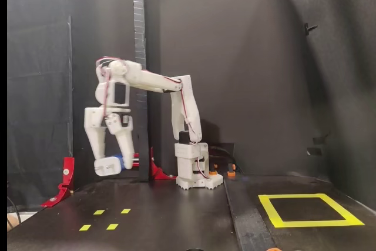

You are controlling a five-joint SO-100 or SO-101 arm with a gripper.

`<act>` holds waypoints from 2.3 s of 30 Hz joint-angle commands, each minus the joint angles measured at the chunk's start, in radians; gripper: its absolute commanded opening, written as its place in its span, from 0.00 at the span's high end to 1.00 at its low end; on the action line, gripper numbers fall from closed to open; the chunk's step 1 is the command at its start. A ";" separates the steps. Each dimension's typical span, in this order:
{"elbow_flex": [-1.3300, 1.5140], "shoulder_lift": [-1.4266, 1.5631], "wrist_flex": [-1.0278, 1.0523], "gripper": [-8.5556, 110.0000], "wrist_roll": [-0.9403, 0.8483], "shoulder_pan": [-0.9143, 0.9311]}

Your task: Grasp the block and place it in the designated area.

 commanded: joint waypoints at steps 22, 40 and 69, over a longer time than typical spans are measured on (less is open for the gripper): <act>-0.006 -0.014 -0.044 0.74 0.658 -0.758; -0.002 -0.055 0.021 0.74 0.962 -1.161; 0.060 -0.055 0.064 0.74 1.127 -1.381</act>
